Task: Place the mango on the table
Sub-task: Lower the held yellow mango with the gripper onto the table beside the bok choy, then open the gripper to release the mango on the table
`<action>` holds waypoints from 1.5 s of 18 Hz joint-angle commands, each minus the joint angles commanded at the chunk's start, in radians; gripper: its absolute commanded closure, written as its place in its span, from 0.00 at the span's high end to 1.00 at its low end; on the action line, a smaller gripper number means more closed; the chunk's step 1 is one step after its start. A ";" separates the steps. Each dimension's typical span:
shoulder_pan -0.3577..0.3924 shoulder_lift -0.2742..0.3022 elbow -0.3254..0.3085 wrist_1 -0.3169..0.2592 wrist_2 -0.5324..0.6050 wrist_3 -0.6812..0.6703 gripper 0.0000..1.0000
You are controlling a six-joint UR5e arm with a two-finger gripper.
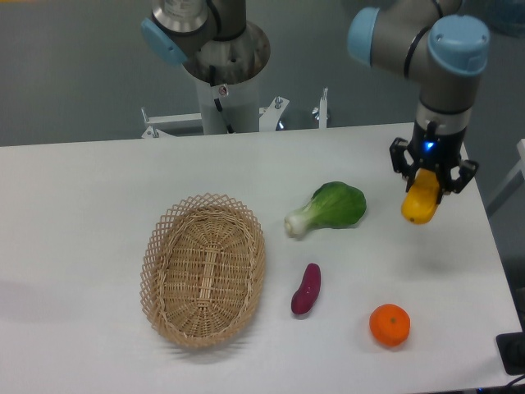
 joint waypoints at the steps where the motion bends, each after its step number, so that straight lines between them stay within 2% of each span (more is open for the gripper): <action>1: -0.006 -0.023 0.000 0.023 0.000 0.000 0.56; 5: -0.054 -0.098 0.002 0.100 0.027 -0.005 0.56; 11: -0.094 -0.144 -0.012 0.109 0.031 -0.043 0.56; 12: -0.095 -0.144 -0.027 0.111 0.031 -0.043 0.56; 20: -0.121 -0.163 -0.032 0.109 0.032 -0.061 0.57; 21: -0.121 -0.163 -0.032 0.109 0.032 -0.061 0.62; 22: -0.121 -0.163 -0.032 0.111 0.032 -0.061 0.72; 23: -0.121 -0.161 -0.029 0.111 0.032 -0.058 0.89; 24: -0.121 -0.160 -0.023 0.111 0.032 -0.058 1.00; 27: -0.120 -0.154 -0.011 0.109 0.032 -0.060 1.00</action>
